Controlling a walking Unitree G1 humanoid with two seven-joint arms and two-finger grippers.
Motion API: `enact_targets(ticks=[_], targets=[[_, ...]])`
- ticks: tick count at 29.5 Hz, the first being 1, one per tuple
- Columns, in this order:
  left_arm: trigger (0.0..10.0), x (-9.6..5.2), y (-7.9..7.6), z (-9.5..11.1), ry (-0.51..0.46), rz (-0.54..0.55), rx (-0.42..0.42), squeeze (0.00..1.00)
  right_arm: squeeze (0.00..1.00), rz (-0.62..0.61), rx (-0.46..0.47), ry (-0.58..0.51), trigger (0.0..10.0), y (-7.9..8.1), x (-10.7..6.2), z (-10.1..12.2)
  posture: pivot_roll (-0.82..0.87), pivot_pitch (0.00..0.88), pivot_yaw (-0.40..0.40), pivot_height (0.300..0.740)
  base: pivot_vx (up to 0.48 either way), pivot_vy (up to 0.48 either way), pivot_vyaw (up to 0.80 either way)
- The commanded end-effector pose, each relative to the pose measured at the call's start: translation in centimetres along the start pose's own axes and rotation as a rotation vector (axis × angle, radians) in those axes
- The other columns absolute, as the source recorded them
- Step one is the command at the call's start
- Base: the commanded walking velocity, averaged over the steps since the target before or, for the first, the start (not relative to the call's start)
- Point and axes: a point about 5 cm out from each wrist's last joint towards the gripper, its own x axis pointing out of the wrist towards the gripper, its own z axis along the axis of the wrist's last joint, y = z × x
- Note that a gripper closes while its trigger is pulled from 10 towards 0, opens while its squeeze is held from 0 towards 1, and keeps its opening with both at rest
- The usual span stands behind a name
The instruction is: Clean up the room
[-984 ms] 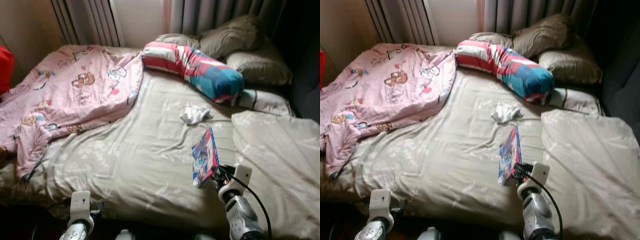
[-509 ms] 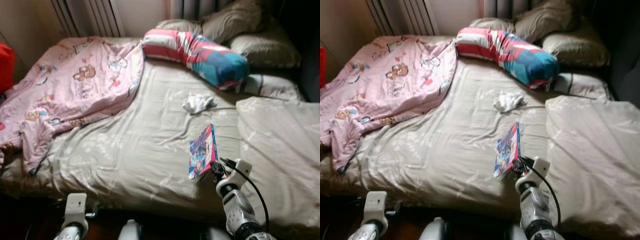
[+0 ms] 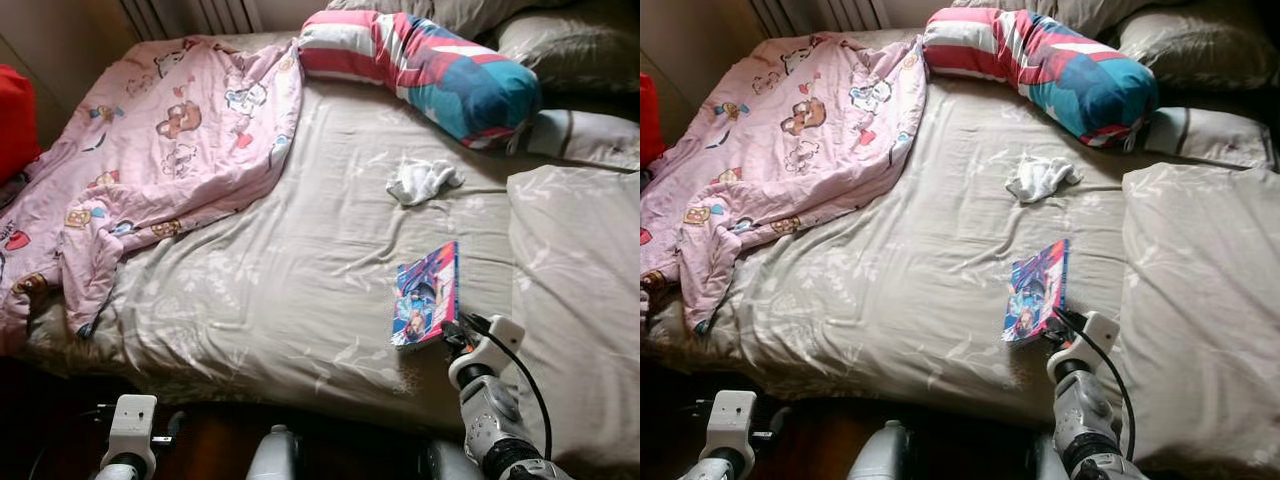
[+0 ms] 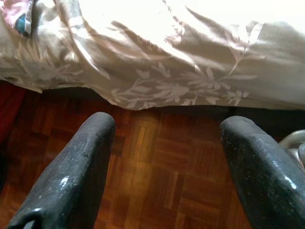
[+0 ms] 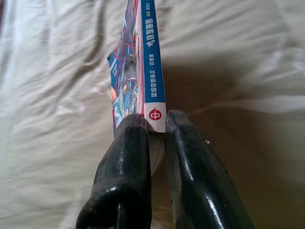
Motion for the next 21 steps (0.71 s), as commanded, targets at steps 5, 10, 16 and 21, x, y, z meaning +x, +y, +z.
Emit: enact_targets(ticks=[5,10,16,21], targets=[[10.0,-0.7,0.7,-1.4,0.062,0.007,0.011,0.00,0.00,-0.084,0.004,0.024,10.0,-1.6,-0.8,-0.9,0.15,0.275,0.167,0.657,0.000,0.000,0.00],[10.0,-0.6,0.6,-1.2,0.062,0.003,0.008,0.00,0.00,-0.127,-0.022,0.045,10.0,-2.5,-1.1,-1.2,0.14,0.279,0.167,0.657,0.000,0.000,0.00],[10.0,-0.4,0.3,-1.1,0.064,-0.001,0.005,0.00,0.00,-0.138,-0.055,0.050,10.0,-2.8,-1.2,-1.1,0.14,0.282,0.167,0.657,0.000,0.000,0.00],[10.0,-0.4,0.1,-1.1,0.066,-0.003,0.003,0.00,0.55,-0.133,-0.064,0.045,10.0,-2.7,-1.1,-0.9,0.14,0.282,0.166,0.657,0.000,0.000,0.00]])
